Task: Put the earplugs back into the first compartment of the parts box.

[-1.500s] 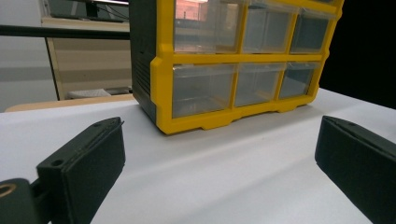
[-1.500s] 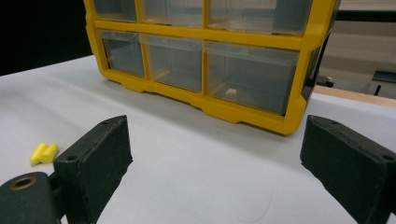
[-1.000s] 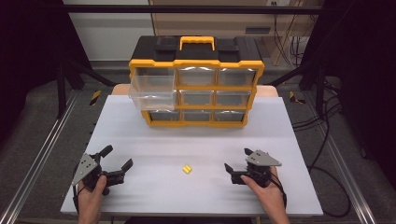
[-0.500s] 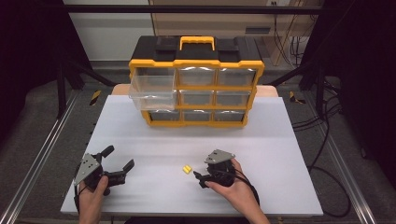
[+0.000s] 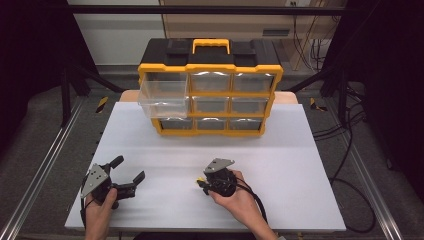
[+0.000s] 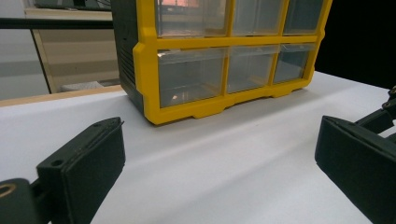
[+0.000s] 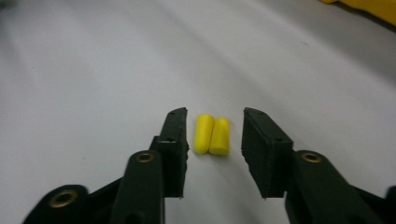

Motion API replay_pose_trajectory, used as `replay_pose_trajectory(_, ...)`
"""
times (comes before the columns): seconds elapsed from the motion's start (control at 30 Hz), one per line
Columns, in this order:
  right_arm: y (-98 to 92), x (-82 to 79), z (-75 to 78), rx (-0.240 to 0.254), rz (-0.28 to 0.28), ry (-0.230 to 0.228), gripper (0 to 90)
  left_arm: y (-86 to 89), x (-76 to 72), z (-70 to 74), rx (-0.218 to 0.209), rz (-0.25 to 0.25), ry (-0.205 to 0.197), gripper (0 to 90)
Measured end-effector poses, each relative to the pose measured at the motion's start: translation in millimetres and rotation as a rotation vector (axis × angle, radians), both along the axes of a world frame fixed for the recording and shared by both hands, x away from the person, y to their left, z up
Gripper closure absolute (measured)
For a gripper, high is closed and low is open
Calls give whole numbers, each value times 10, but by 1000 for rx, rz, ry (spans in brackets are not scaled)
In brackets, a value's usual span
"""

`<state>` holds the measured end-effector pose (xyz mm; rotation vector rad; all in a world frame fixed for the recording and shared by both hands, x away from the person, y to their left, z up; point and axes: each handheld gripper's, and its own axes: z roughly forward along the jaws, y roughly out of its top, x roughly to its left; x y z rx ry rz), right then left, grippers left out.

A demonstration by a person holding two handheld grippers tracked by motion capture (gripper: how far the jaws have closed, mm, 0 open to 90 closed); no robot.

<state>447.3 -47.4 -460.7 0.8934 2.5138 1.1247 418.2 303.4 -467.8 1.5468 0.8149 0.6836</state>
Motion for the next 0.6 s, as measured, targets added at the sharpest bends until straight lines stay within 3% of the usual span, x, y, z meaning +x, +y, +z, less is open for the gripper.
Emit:
replay_pose_trajectory(0.2, -2, 49, -15, 2, -27, 8, 704, -4, -1, -1, 6, -2, -1, 14)
replay_pose_trajectory(0.4, 11, 132, -68, 17, -37, 52, 753, -6, -2, 4, 9, 0, -2, 15)
replay_pose_trajectory(0.47, 14, 168, -107, 16, -43, 86, 761, -12, 3, 2, 10, -2, 0, 14)
replay_pose_trajectory(0.6, 21, 188, -145, 19, -38, 96, 764, -20, 9, -3, 15, -6, 2, 15)
